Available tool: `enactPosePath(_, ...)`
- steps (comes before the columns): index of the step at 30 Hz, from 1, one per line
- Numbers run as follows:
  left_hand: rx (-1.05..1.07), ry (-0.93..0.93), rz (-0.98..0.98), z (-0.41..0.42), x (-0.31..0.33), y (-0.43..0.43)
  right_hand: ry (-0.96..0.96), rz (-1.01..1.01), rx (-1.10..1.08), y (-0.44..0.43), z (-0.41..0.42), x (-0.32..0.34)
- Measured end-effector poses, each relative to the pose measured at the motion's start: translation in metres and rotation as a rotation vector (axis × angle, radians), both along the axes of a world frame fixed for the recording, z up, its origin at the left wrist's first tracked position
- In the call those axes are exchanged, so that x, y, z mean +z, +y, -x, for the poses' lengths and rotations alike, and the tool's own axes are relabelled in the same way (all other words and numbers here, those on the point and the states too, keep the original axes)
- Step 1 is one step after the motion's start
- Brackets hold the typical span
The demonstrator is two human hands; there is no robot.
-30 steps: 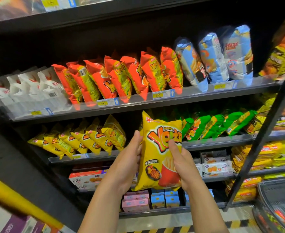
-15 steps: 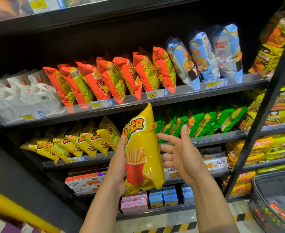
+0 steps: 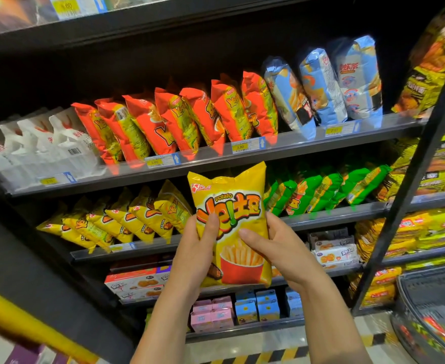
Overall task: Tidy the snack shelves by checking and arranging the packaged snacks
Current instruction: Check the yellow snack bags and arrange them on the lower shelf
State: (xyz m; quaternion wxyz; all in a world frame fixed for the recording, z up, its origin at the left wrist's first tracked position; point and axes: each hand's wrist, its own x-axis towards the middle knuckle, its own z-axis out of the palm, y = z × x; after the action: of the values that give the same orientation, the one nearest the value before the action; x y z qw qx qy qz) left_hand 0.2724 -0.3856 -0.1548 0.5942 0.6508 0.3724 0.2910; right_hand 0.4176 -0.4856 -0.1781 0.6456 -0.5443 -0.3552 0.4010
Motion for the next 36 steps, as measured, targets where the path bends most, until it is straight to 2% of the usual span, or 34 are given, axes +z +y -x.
enactPosePath(2, -0.072, -0.033, -0.052, 0.006, -0.002, 0.0, 0.003, -0.043, 0.005, -0.005, -0.006, -0.002)
enactPosePath(7, -0.219, -0.097, -0.149, 0.019, -0.008, 0.003, -0.199, -0.057, -0.045, -0.019, -0.019, -0.009)
enactPosePath(12, -0.289, -0.075, -0.173, 0.029, -0.014, 0.009, -0.222, -0.126, -0.094, -0.025, -0.02, -0.008)
enactPosePath(17, -0.373, -0.055, -0.201, 0.038, -0.012, 0.007, -0.25, -0.084, -0.084, -0.03, -0.021, -0.009)
enactPosePath(19, -0.355, -0.061, -0.189, 0.039, -0.011, 0.006, -0.24, -0.088, -0.051, -0.031, -0.02, -0.008)
enactPosePath(23, -0.255, -0.092, -0.098, 0.038, -0.007, 0.001, -0.104, -0.076, 0.007, -0.026, -0.015, -0.008)
enactPosePath(33, -0.068, 0.137, 0.174, 0.034, 0.011, -0.005, 0.055, 0.166, 0.003, -0.002, 0.014, 0.004)
enactPosePath(36, -0.051, 0.104, 0.19, 0.035, 0.013, 0.001, 0.093, 0.217, -0.009, 0.003, 0.019, 0.006)
